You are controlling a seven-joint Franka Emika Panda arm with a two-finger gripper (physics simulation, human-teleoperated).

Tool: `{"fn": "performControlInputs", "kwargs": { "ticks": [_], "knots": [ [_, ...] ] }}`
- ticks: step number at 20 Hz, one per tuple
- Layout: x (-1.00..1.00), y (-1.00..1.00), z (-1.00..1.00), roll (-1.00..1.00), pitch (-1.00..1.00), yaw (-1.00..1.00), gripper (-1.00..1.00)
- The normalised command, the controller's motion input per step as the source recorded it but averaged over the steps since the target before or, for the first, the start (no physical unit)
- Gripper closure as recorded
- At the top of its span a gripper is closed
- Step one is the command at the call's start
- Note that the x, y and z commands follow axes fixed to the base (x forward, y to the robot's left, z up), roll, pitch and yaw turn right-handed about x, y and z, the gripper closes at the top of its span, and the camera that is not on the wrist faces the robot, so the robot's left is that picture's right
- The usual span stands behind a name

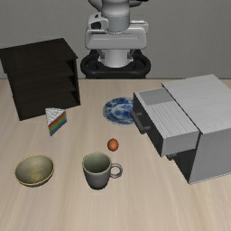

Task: Pick up the cake and place it on the top of the cabinet

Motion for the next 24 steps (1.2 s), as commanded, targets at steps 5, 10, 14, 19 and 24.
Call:
{"fn": "performControlInputs", "kwargs": {
  "ticks": [5,10,14,19,24],
  "knots": [
    [0.00,-1.00,0.00,0.00,0.00,0.00,-1.00],
    [0.00,-1.00,0.00,0.00,0.00,0.00,-1.00],
    [0.00,-1.00,0.00,0.00,0.00,0.00,-1.00],
    [0.60,-0.40,0.00,0.00,0.00,0.00,-1.00],
    [1.00,0.00,0.00,0.00,0.00,0.00,-1.00]
  ]
}}
